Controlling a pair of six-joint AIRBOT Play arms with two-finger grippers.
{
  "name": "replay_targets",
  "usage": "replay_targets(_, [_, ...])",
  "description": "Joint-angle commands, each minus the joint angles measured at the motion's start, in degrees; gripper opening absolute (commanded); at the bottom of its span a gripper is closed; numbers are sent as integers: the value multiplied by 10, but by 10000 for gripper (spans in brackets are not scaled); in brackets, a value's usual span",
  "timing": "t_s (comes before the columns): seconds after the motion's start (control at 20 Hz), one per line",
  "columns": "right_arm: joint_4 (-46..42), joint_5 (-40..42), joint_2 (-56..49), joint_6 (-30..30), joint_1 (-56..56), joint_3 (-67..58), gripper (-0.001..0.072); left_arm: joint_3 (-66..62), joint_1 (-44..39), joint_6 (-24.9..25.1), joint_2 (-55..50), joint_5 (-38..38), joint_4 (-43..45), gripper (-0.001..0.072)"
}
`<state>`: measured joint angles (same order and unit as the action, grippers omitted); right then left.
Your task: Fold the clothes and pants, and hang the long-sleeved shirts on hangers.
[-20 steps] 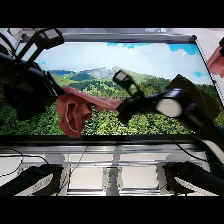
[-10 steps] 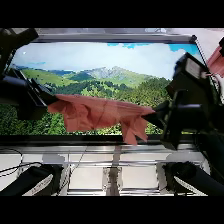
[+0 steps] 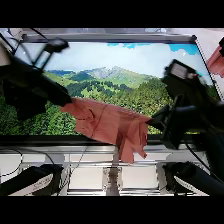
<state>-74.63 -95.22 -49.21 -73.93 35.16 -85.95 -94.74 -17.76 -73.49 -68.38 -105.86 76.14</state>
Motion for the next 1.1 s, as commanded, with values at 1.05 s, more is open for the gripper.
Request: replay_targets(1.05, [-83, 316, -361, 172, -220, -2, 9, 117, 20, 274, -151, 335, 301, 15])
